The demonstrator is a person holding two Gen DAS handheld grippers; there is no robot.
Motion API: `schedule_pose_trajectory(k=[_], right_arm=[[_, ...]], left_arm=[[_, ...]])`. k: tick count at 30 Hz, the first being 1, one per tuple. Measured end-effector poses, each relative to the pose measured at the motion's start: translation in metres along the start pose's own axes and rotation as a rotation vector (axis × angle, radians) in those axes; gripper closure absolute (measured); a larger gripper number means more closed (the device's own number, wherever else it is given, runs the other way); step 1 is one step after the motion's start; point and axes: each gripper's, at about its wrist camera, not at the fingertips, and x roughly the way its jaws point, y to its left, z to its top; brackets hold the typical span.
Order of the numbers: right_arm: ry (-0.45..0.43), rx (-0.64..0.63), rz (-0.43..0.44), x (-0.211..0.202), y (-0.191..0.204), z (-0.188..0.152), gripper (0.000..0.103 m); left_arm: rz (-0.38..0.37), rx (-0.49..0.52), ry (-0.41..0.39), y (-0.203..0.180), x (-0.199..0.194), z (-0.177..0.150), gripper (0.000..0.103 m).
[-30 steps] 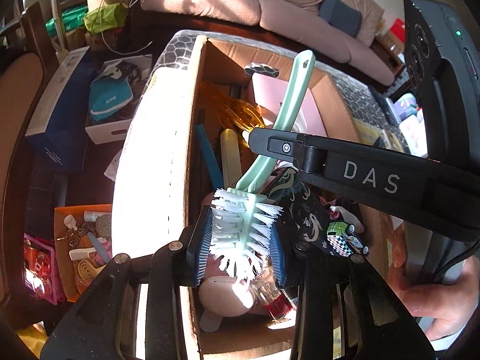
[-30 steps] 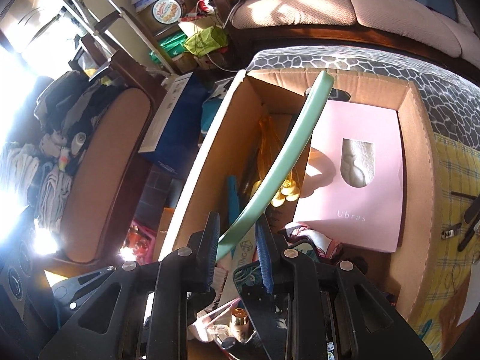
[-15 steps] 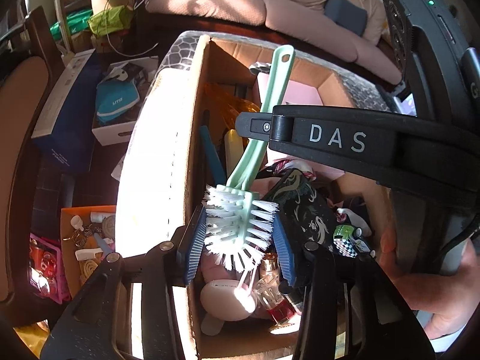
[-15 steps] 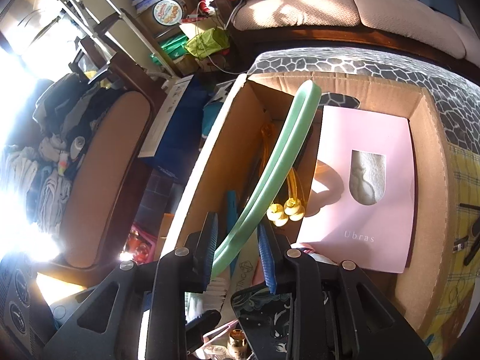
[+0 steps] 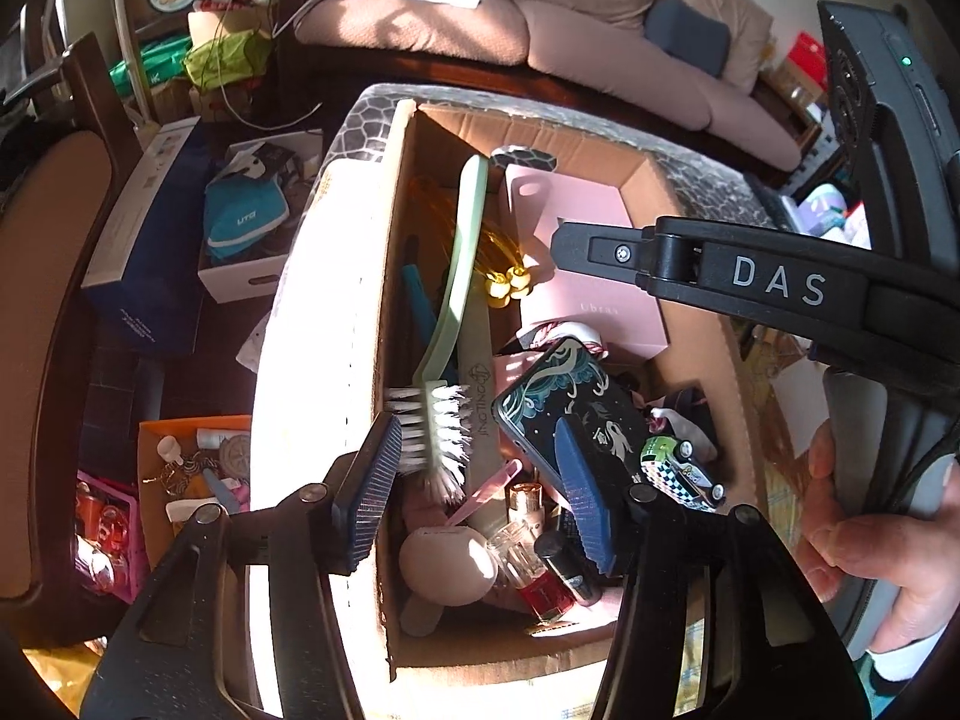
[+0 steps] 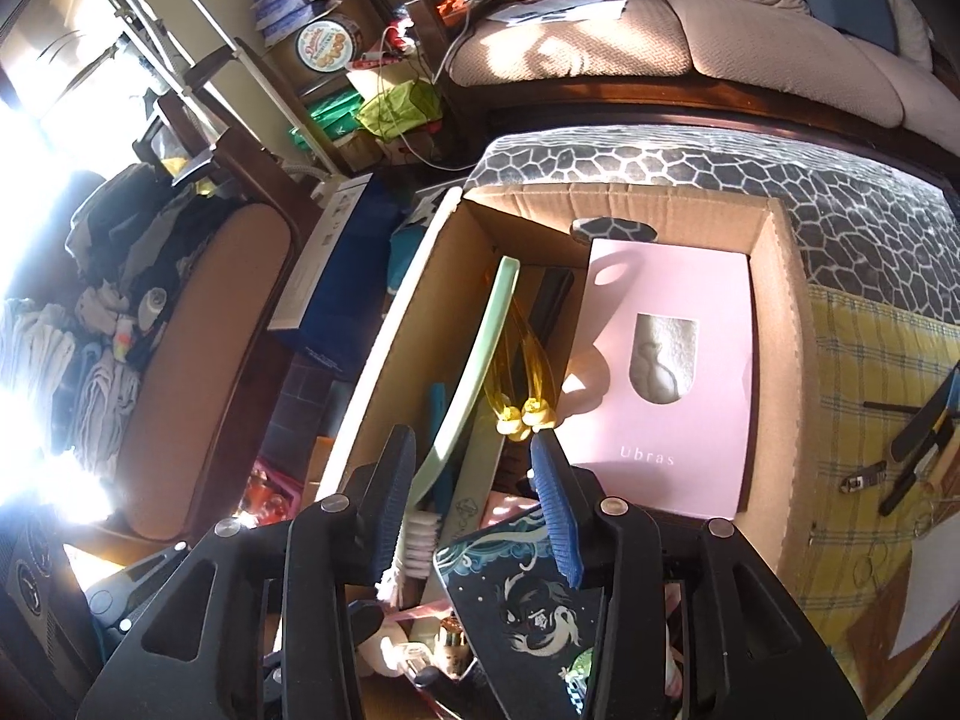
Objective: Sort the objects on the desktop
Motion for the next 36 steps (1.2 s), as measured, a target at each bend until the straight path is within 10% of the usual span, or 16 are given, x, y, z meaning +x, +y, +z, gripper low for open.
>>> schedule_pose_trajectory(k=[15,19,27,36], right_arm=[[-0.043,-0.065,-0.115,-0.047,-0.017,-0.025,0.043],[-0.053,-0.077,-0.117,-0.059,-0.021,-0.033,0.018],[-0.081,-0.049,-0.124,-0.086,-0.041,-0.053,0.001],[-0.1,-0.014,-0.159,-0.127,-0.081,-0.077,0.001]], left_arm=[[0.01,-0.002,-0.036,-0.021,-0.028,-0.007,0.034],[0.02,-0.005,-0.051,-0.029,-0.037,-0.009,0.03],[0.002,-0.014,-0.068,-0.046,-0.048,-0.013,0.009],[0.014,0.025,-0.078,-0.085,-0.054,-0.02,0.0]])
